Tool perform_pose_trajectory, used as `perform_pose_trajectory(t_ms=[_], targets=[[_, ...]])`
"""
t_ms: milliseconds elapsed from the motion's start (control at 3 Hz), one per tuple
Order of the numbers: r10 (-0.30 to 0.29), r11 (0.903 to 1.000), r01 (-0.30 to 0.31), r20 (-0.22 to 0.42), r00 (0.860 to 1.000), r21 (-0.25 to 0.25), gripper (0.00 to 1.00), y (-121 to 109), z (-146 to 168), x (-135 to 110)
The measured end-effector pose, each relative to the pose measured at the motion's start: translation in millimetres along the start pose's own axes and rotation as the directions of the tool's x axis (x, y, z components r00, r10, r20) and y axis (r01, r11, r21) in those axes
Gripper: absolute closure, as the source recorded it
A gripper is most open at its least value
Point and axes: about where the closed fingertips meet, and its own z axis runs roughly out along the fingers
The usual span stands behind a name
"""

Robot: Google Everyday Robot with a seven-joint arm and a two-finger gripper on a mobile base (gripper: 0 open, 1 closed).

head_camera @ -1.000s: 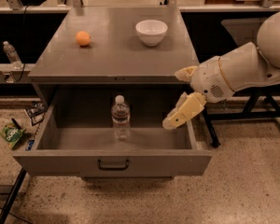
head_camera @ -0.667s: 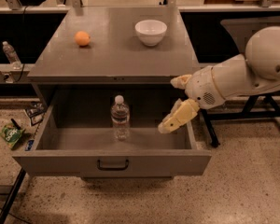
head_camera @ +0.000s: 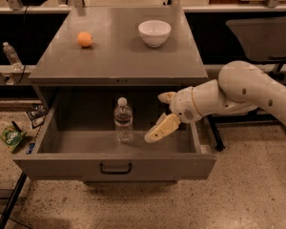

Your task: Pick water bottle from top drawer and place on counter

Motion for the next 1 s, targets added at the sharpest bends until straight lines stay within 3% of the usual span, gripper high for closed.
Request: perform_pose_trajectory(t_ms=[1000], targets=[[-0.027,0.9993,0.024,0.139,0.990,0.027,0.00,-32,98,-4]])
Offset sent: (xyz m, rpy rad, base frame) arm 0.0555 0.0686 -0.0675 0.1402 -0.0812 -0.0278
